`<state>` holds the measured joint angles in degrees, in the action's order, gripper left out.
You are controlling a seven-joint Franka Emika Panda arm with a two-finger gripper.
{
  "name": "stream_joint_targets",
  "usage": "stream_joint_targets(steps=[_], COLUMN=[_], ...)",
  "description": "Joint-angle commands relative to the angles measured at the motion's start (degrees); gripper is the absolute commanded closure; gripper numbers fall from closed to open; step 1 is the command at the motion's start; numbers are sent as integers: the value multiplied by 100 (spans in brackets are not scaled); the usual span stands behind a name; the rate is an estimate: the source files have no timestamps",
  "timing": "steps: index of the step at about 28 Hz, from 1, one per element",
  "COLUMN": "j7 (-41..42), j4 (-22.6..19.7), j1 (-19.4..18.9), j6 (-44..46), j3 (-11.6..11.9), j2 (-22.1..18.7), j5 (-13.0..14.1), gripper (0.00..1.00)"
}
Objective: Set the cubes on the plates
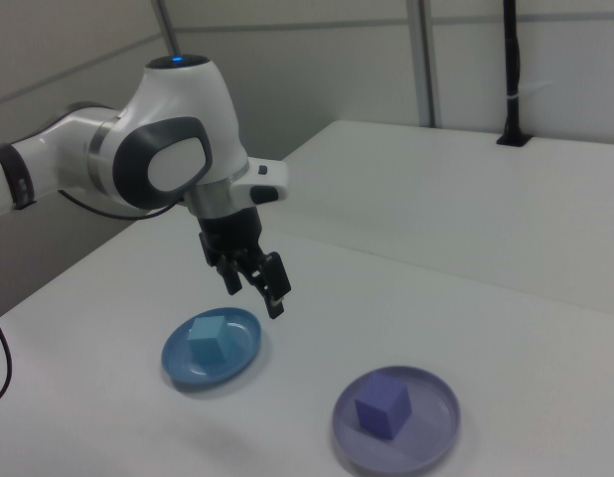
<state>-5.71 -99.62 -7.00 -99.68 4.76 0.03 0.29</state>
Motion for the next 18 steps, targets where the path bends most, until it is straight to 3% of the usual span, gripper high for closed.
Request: stream_joint_targets(steps=[1, 18], j7=[44, 18], j4=[83, 83], j1=[-12, -12], j6=[-130, -218], j3=[34, 25], j2=[112, 112], j5=[103, 76], gripper=[0, 0])
